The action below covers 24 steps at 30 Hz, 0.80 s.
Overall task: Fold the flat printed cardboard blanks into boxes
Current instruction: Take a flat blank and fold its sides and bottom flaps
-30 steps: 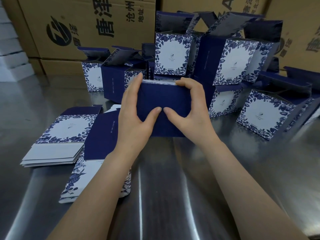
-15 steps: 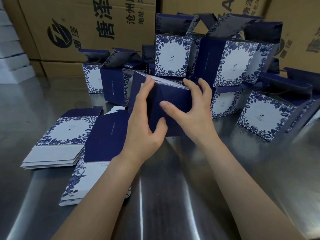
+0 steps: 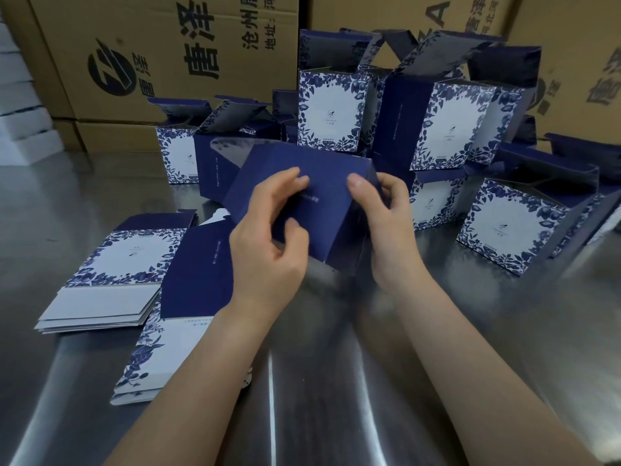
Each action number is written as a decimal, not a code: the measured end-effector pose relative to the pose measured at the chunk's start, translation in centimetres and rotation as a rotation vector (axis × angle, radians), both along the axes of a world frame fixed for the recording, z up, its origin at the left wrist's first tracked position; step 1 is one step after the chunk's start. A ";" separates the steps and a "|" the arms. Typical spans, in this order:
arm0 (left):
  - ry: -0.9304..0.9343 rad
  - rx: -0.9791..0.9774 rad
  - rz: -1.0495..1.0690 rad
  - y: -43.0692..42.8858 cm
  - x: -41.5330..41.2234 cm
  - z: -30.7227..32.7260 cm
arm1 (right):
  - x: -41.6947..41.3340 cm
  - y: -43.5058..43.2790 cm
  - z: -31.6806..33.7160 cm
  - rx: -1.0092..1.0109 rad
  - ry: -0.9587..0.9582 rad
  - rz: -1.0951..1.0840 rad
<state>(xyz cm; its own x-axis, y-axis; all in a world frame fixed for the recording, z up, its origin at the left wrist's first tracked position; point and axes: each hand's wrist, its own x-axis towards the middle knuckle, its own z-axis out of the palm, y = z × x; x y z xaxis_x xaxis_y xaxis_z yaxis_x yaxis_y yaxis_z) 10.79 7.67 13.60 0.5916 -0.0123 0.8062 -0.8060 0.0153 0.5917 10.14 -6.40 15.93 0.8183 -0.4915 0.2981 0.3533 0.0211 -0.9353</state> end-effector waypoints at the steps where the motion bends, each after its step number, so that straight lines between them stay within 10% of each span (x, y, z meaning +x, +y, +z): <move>1: 0.005 -0.042 0.061 0.0 0.1 0.0 | 0.1 -0.3 0.0 0.104 -0.010 0.040; 7: 0.119 -0.336 0.329 0.9 1.0 0.5 | 0.3 -1.4 -0.2 0.479 -0.059 0.186; 14: 0.810 -0.420 -0.145 1.0 2.0 1.2 | 0.5 -1.9 -0.2 0.808 -0.071 0.387; 24: 0.990 -0.405 -0.308 1.2 2.0 1.1 | 1.4 -2.6 -1.3 0.577 0.153 0.234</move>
